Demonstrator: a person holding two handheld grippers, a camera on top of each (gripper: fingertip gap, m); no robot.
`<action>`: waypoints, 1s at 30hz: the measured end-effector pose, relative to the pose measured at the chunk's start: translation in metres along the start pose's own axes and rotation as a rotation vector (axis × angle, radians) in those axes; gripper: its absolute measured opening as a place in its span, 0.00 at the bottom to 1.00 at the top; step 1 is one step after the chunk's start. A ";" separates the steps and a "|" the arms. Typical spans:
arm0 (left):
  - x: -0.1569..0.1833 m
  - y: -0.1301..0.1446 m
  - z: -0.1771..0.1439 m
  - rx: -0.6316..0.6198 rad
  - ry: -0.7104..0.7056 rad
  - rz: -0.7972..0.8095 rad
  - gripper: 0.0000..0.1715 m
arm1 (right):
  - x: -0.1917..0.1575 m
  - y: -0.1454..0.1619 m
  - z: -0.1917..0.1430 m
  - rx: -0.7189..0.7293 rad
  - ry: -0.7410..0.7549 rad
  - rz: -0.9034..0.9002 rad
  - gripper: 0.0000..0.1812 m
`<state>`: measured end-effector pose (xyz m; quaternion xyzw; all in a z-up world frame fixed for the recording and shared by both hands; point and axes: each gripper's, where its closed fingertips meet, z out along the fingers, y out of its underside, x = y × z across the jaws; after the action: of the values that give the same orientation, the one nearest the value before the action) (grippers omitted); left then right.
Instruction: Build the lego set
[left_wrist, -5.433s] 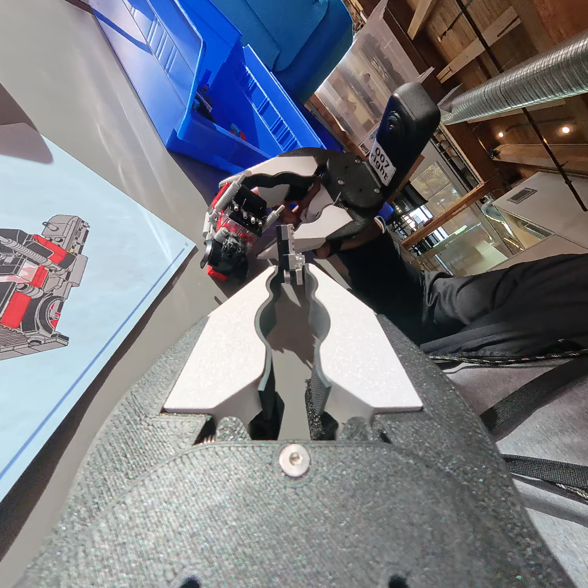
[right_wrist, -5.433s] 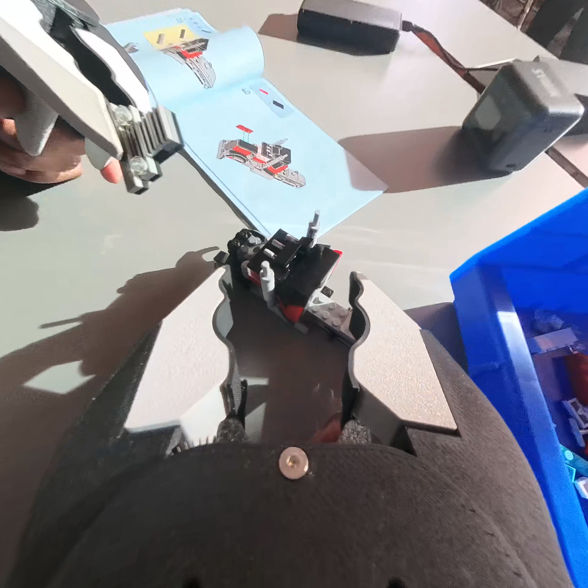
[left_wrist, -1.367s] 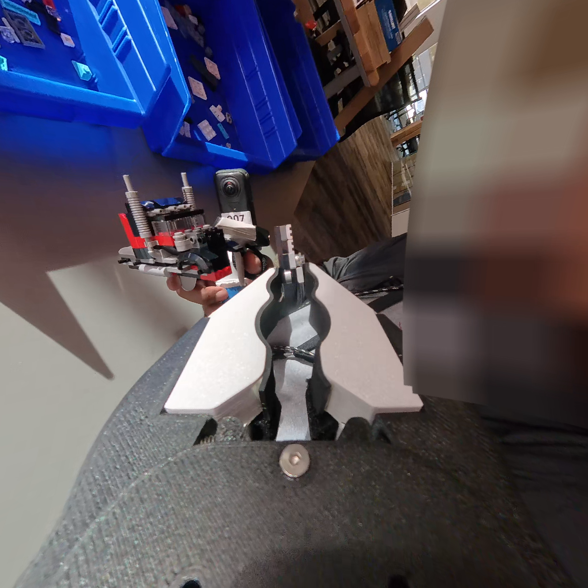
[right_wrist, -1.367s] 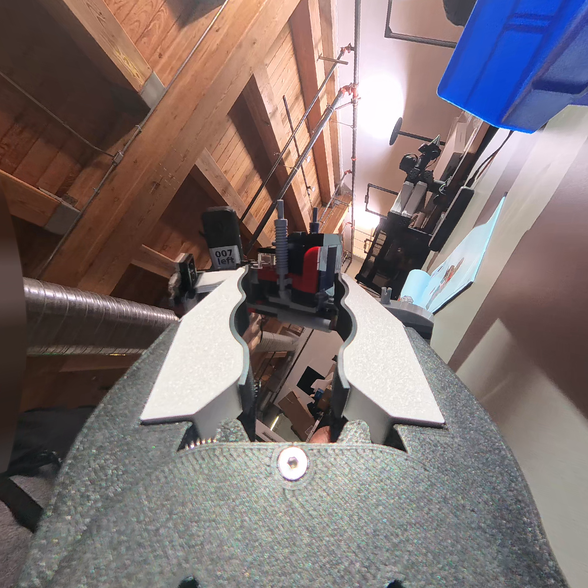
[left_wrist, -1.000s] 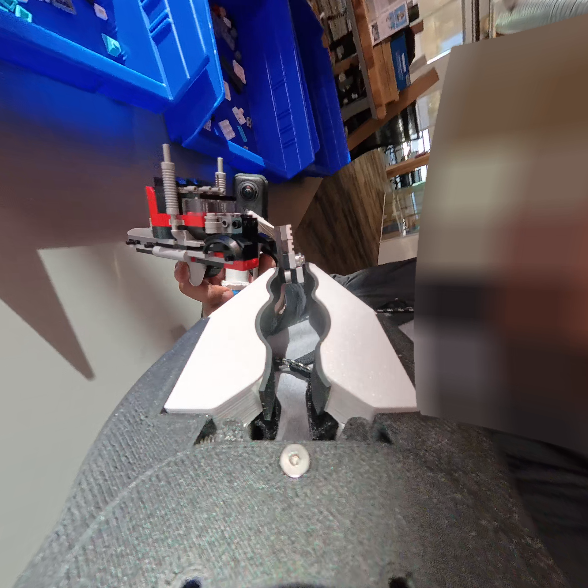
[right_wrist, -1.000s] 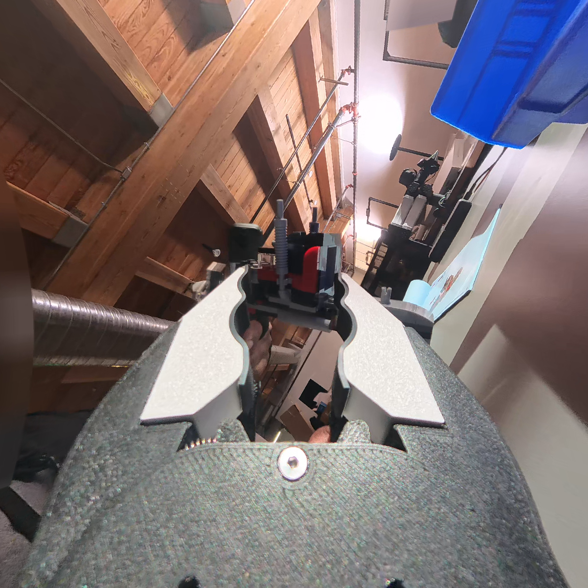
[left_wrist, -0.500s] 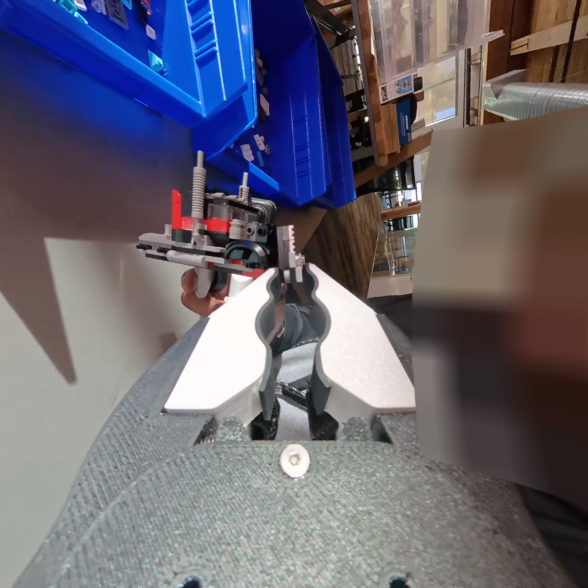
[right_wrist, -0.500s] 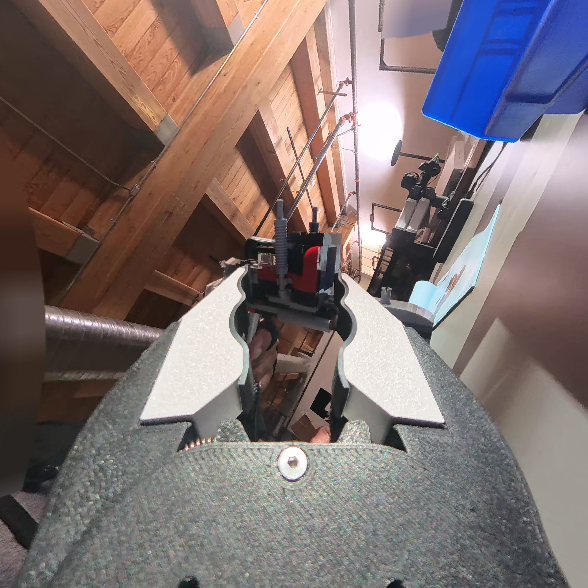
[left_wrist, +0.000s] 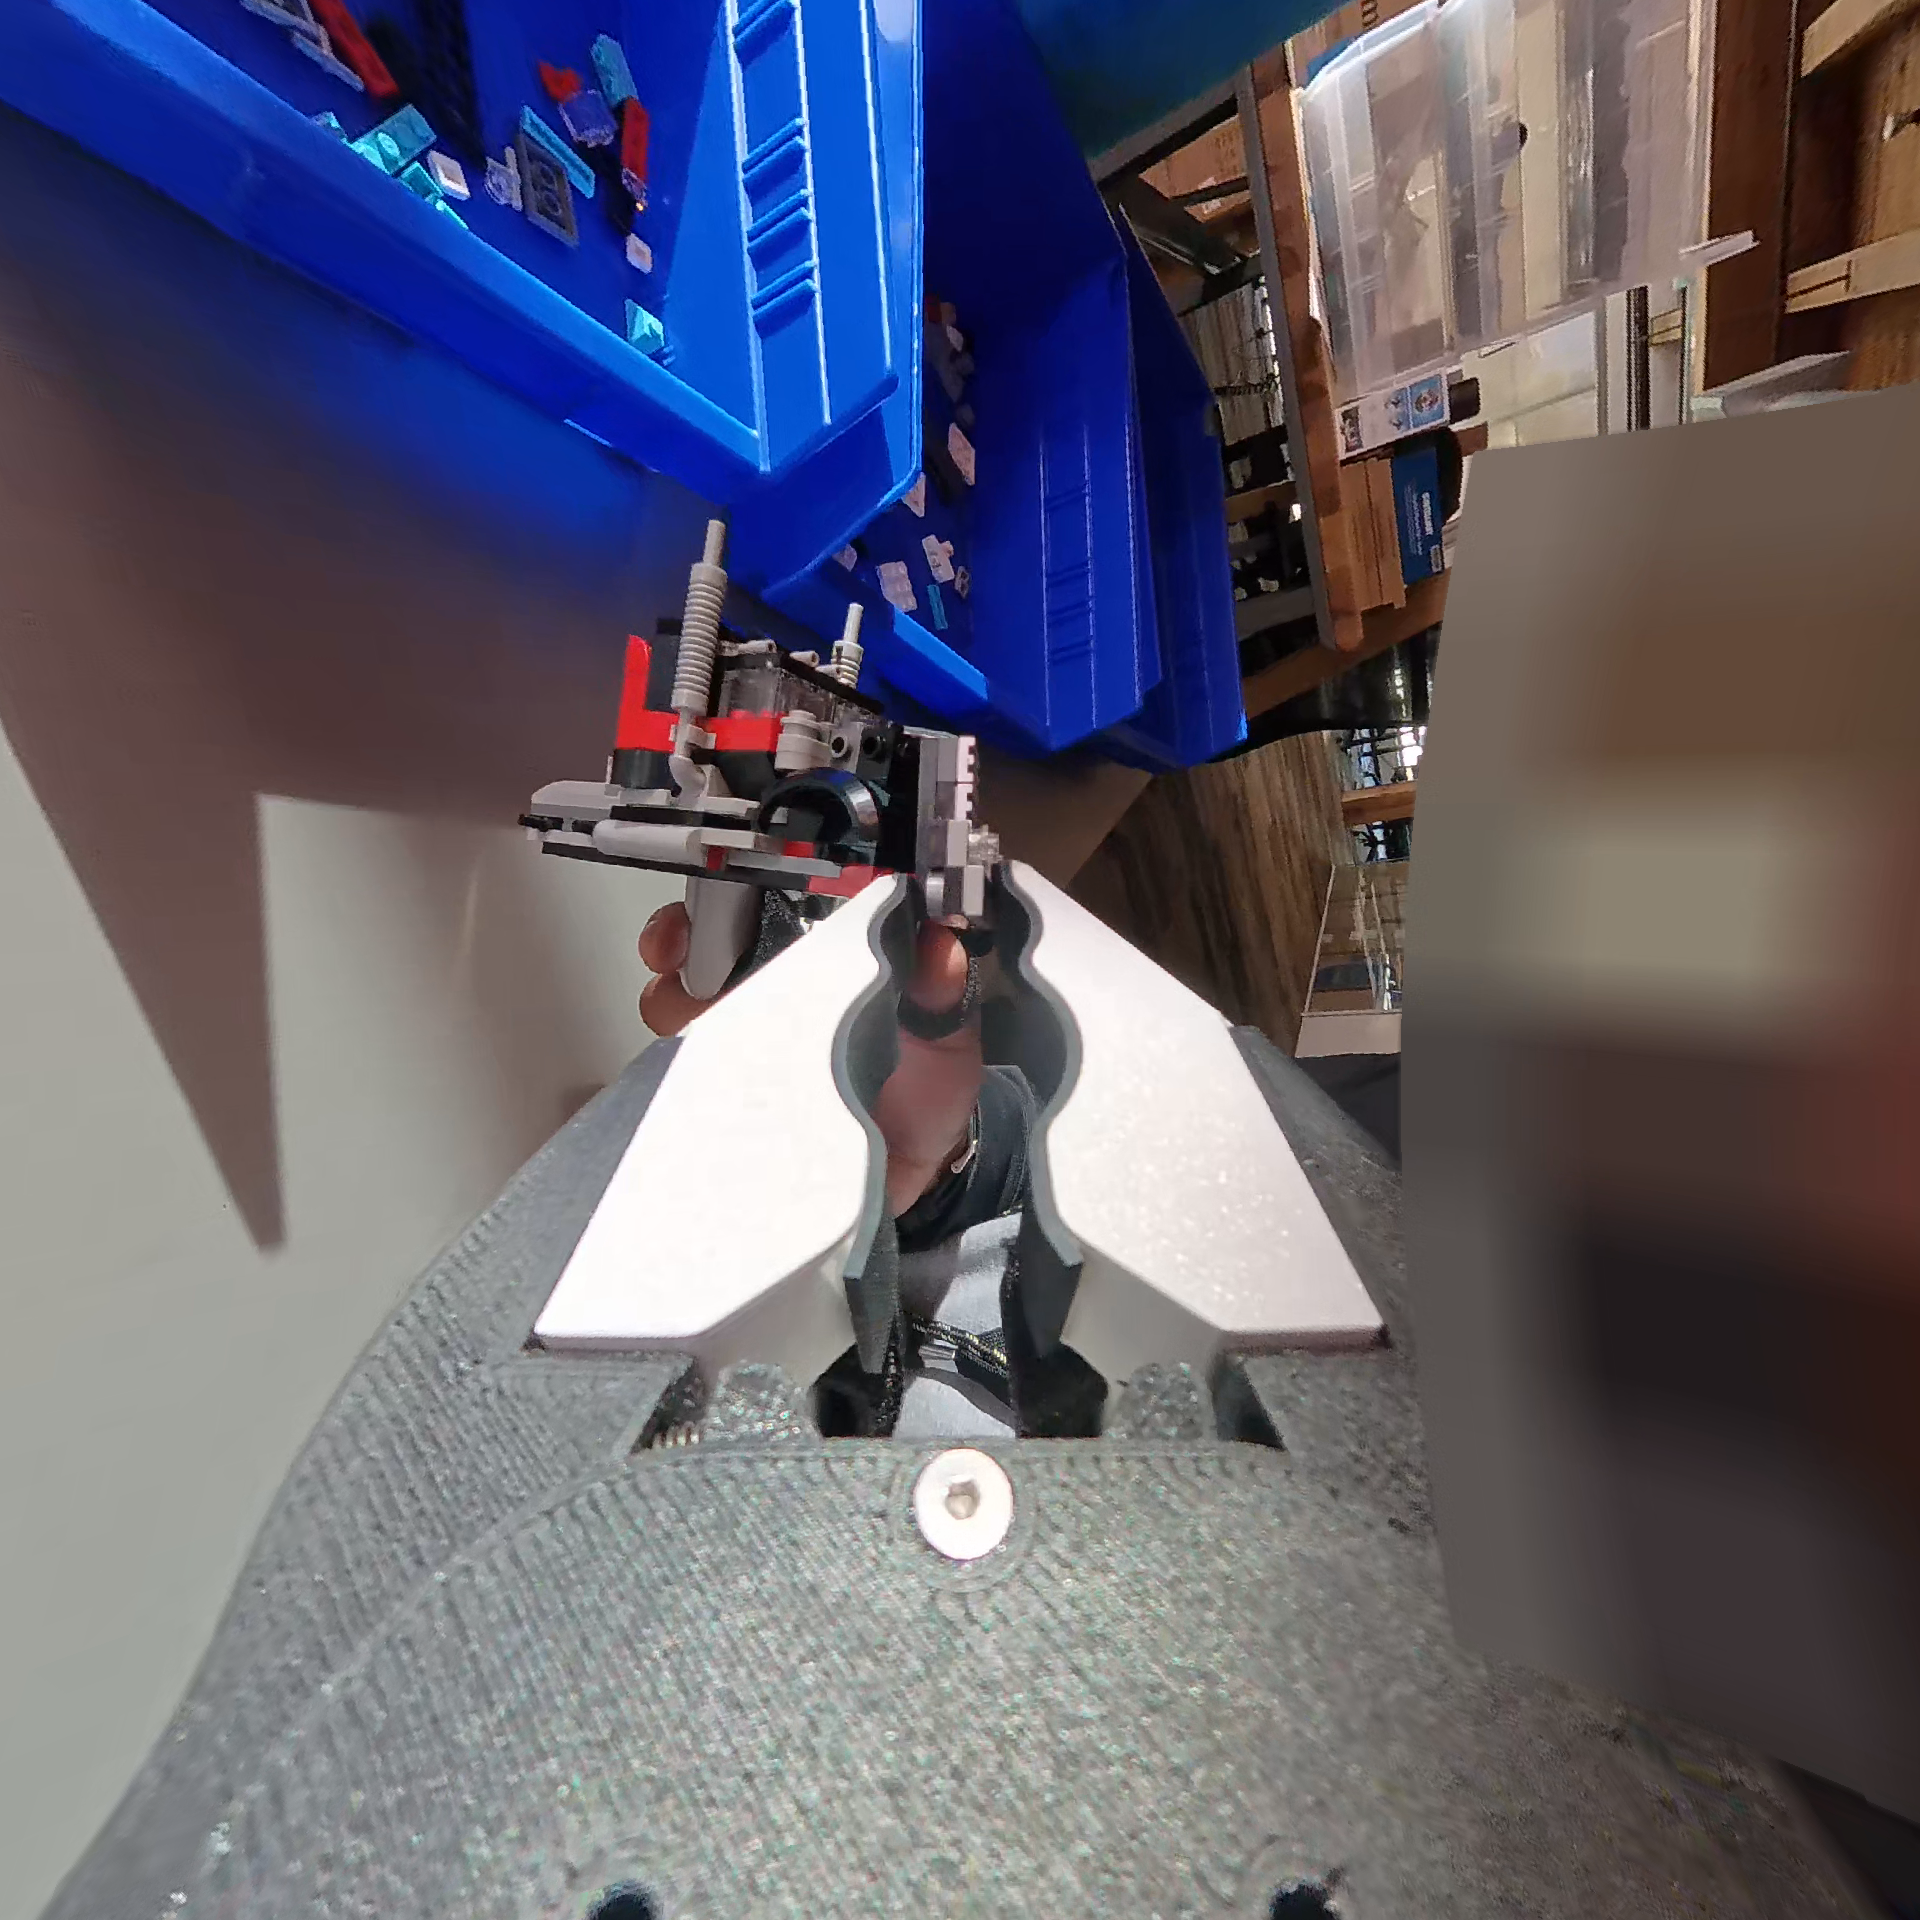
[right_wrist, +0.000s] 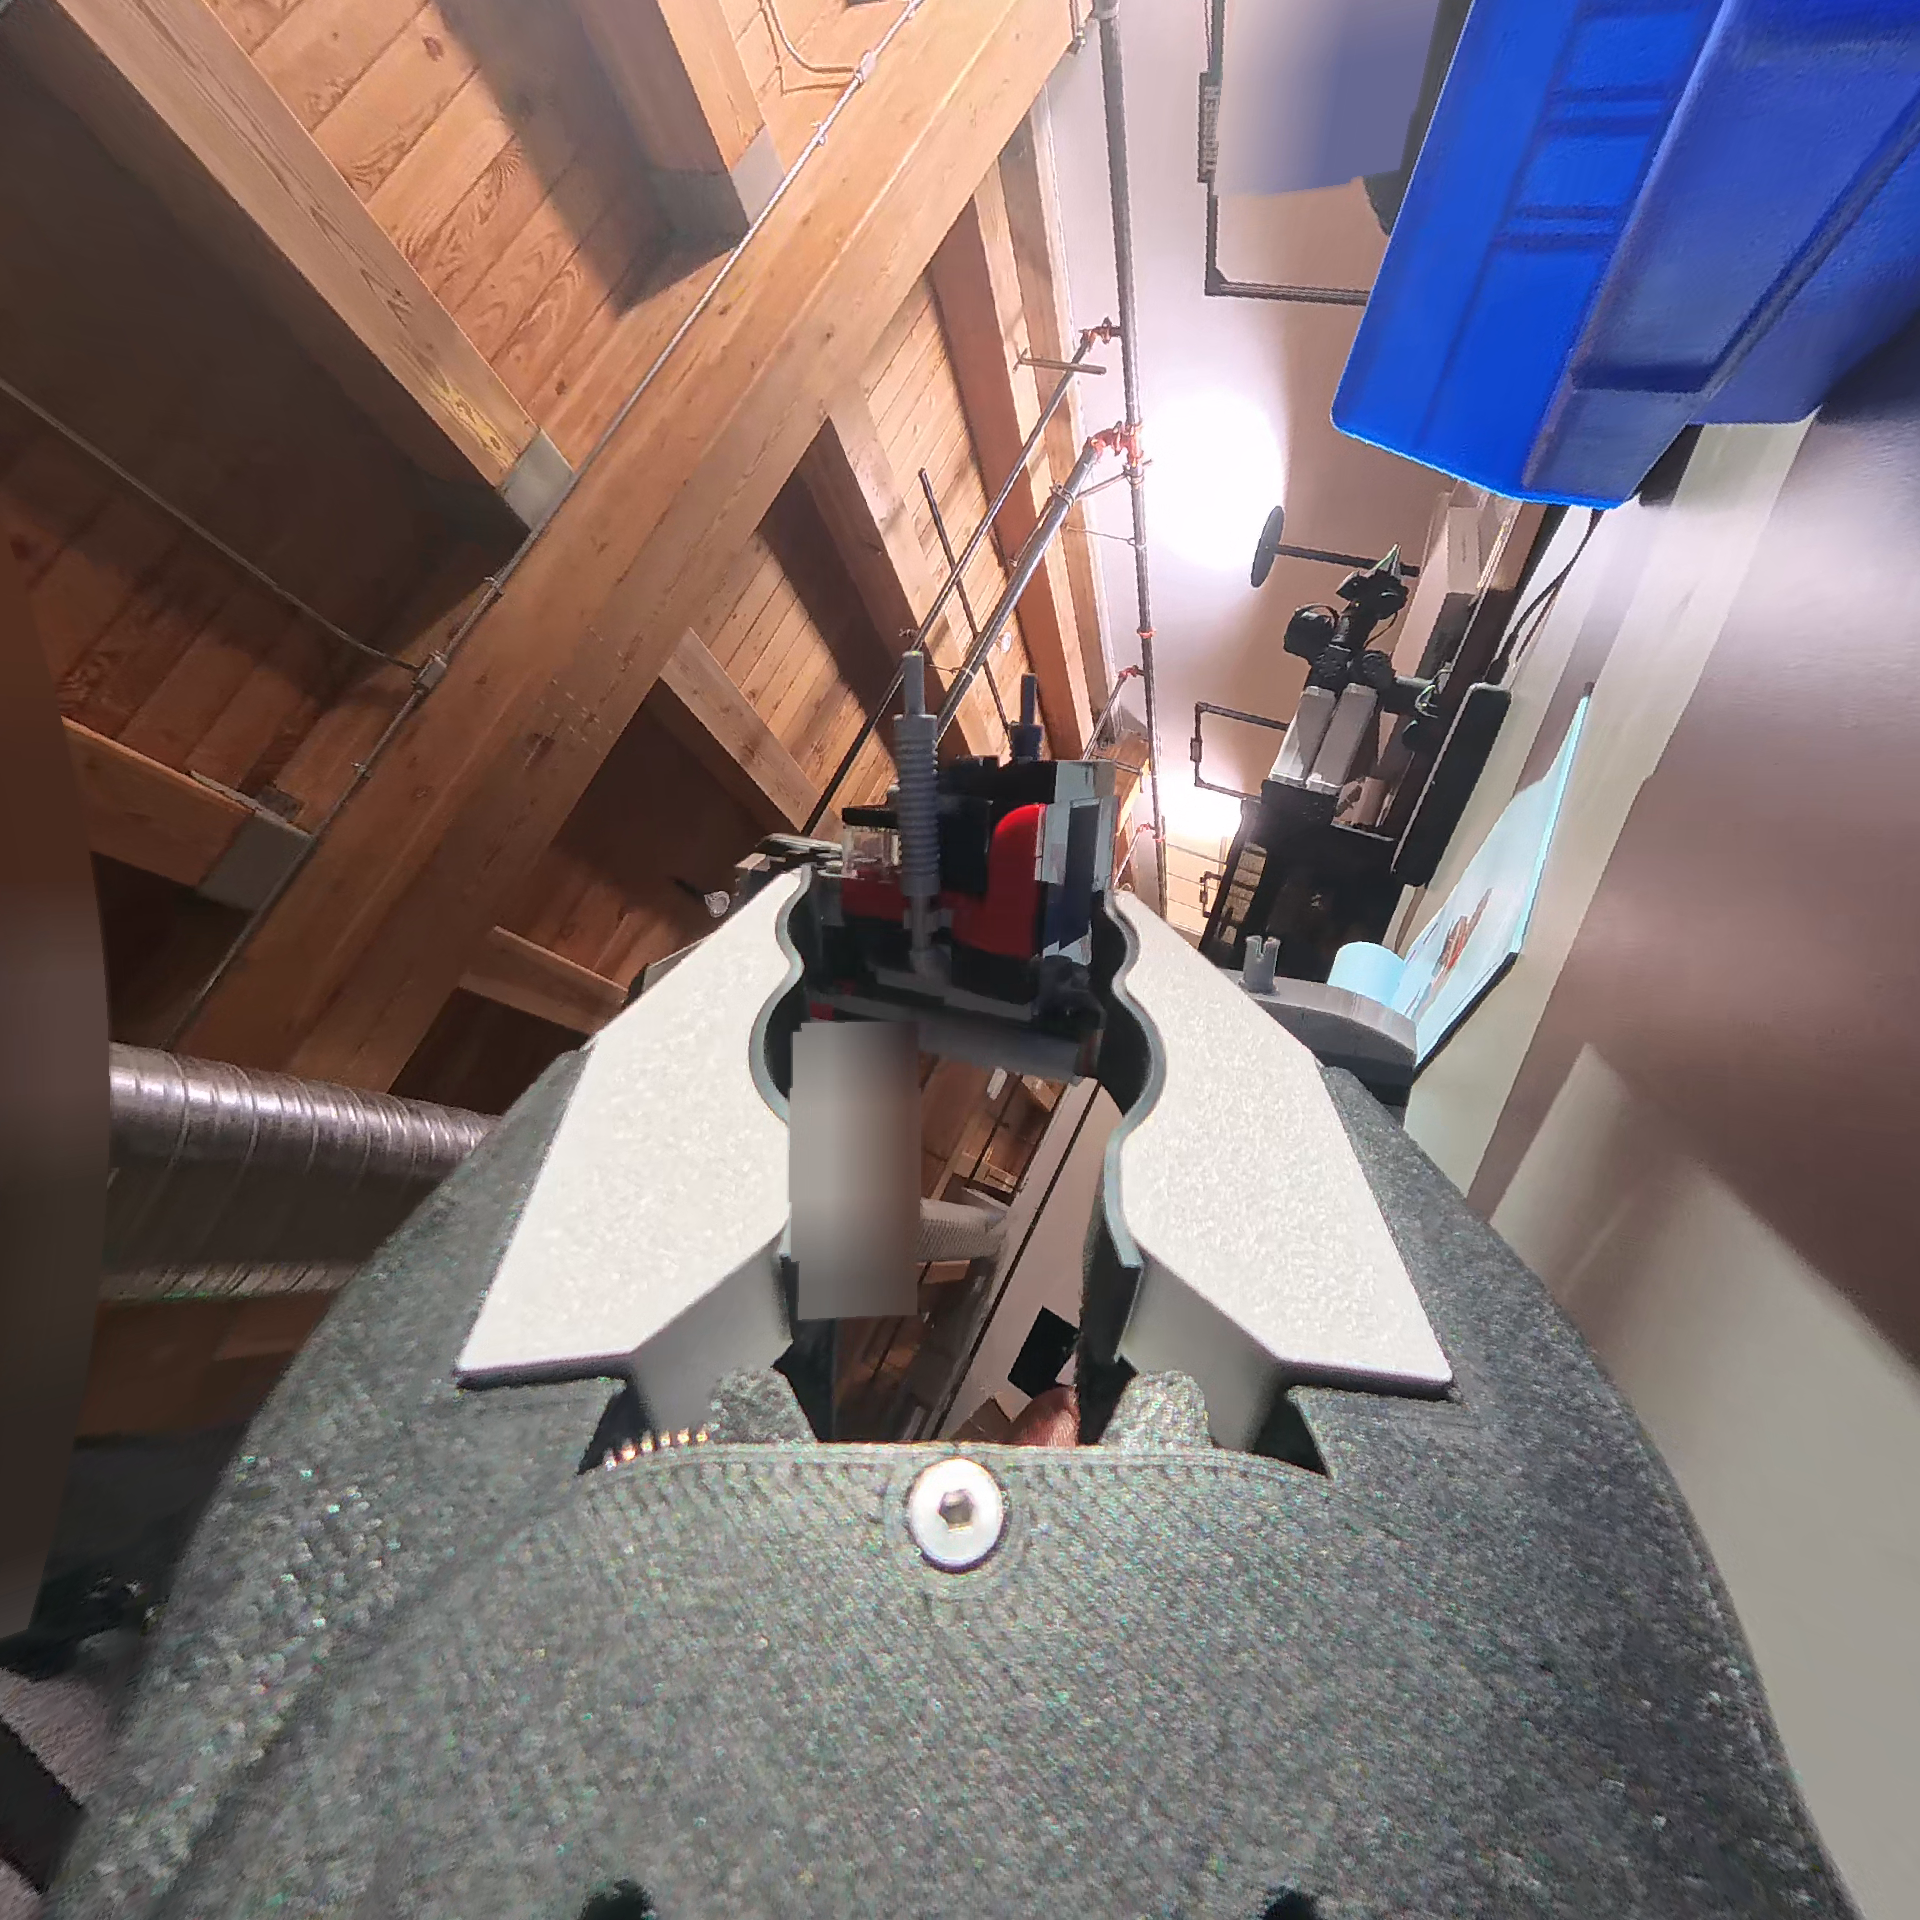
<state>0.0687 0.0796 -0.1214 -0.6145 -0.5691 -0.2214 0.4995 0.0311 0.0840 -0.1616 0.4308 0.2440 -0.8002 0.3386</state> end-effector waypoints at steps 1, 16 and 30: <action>0.000 0.000 0.000 0.004 -0.006 0.003 0.08 | 0.000 0.000 0.000 0.000 0.001 -0.001 0.30; -0.009 -0.006 -0.004 0.143 -0.096 0.009 0.10 | 0.001 0.000 -0.001 0.016 0.014 -0.020 0.31; -0.008 -0.002 -0.005 0.162 -0.077 -0.064 0.09 | -0.002 -0.002 -0.004 0.046 0.014 -0.053 0.30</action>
<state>0.0660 0.0711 -0.1256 -0.5615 -0.6235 -0.1665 0.5180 0.0321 0.0887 -0.1612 0.4375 0.2394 -0.8111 0.3056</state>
